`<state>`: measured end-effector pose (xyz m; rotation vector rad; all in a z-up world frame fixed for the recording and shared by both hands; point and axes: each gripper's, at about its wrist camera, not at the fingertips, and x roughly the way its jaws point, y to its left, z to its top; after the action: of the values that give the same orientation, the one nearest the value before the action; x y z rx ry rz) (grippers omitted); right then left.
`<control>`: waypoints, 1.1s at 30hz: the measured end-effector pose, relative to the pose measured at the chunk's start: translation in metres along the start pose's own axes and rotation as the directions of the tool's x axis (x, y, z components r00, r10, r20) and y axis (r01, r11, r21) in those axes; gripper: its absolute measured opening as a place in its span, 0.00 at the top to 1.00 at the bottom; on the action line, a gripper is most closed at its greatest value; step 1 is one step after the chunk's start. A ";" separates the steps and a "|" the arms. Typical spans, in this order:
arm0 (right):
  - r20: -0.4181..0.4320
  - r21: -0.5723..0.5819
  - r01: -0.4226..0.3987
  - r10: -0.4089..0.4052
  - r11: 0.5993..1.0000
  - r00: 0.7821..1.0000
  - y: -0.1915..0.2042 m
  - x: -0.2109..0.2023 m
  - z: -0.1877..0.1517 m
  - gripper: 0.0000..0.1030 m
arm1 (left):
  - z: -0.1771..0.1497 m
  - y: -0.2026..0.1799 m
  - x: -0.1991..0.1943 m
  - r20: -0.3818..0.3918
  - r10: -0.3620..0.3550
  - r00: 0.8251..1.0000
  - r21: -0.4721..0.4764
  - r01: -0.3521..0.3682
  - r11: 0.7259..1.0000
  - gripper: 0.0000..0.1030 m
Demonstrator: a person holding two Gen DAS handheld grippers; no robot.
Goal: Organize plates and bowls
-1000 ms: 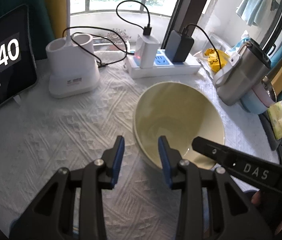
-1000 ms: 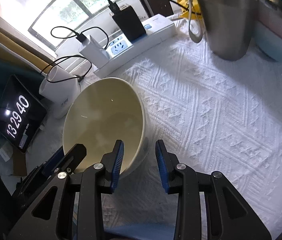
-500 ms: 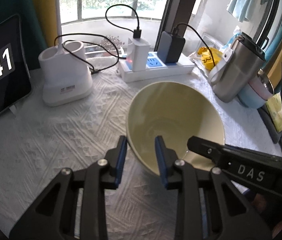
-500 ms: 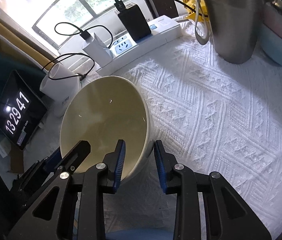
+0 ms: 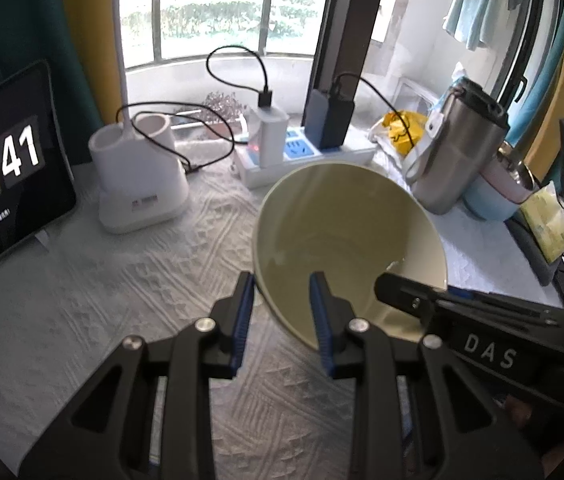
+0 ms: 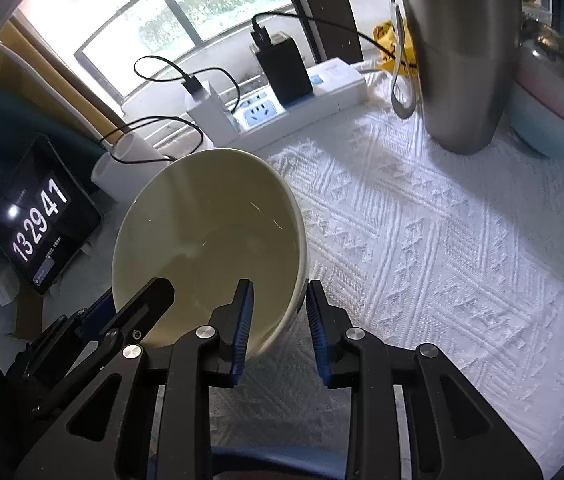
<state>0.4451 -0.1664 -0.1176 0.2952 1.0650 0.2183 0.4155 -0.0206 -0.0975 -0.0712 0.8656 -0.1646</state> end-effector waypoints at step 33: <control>0.156 -0.038 -0.032 0.037 0.999 0.987 0.016 -0.100 -0.049 0.72 | -0.030 -0.025 -0.101 0.143 -0.015 0.990 0.031 0.010 0.999 0.72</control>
<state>0.3550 -0.1761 -0.0517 0.2945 0.9003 0.2407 0.3254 -0.0275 -0.0384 -0.0593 0.7191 -0.1820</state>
